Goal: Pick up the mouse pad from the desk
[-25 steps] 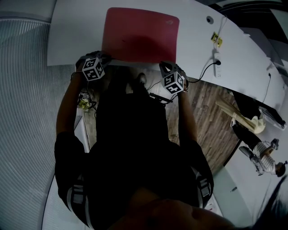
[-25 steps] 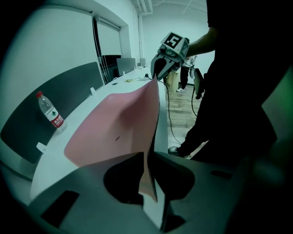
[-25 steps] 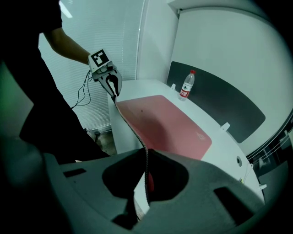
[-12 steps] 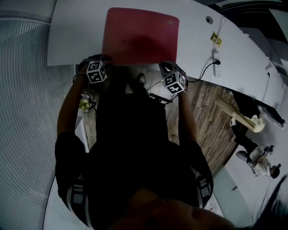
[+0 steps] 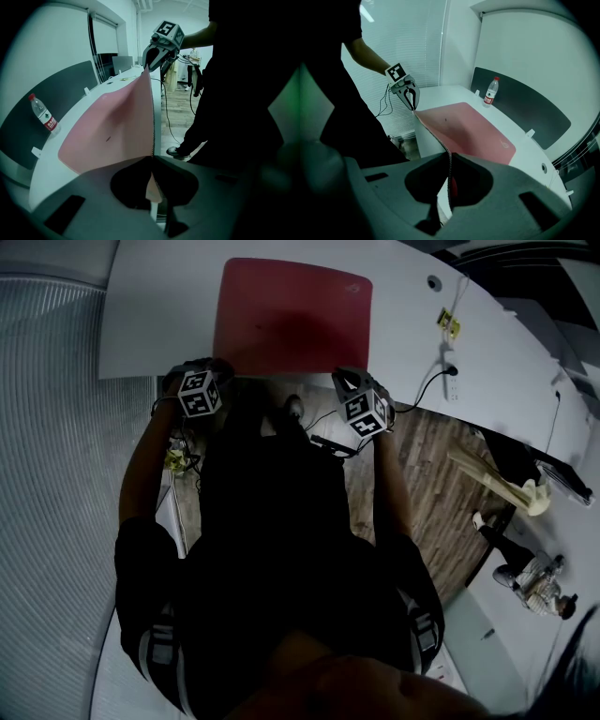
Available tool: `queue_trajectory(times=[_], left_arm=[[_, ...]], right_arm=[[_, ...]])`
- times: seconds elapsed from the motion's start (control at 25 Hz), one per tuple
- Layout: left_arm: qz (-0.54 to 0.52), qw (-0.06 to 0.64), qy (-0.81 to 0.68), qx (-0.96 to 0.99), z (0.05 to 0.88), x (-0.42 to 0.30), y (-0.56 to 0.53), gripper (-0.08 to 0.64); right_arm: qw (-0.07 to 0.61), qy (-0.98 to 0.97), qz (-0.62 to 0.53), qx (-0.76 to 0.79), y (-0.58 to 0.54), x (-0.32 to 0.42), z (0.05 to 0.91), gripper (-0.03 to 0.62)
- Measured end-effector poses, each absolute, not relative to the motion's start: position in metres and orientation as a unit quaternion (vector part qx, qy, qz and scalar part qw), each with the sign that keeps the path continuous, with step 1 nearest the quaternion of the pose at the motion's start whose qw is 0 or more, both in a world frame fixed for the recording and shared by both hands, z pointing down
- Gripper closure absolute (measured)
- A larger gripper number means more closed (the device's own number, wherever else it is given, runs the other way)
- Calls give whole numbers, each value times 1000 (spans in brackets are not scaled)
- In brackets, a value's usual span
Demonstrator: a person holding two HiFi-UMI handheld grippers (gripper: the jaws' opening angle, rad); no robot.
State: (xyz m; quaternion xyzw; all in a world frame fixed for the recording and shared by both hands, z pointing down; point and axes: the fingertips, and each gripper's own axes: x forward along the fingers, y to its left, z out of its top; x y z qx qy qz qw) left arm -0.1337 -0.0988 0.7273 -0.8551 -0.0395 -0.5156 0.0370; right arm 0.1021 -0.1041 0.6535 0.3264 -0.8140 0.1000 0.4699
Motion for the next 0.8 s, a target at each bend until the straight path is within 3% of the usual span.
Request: queue_trajectory(times=[0.8], left_arm=[[-509,111,7,-854,629,-136,-149,546]], right_arm=[[461,-830,47,310,-132,108,585,581]])
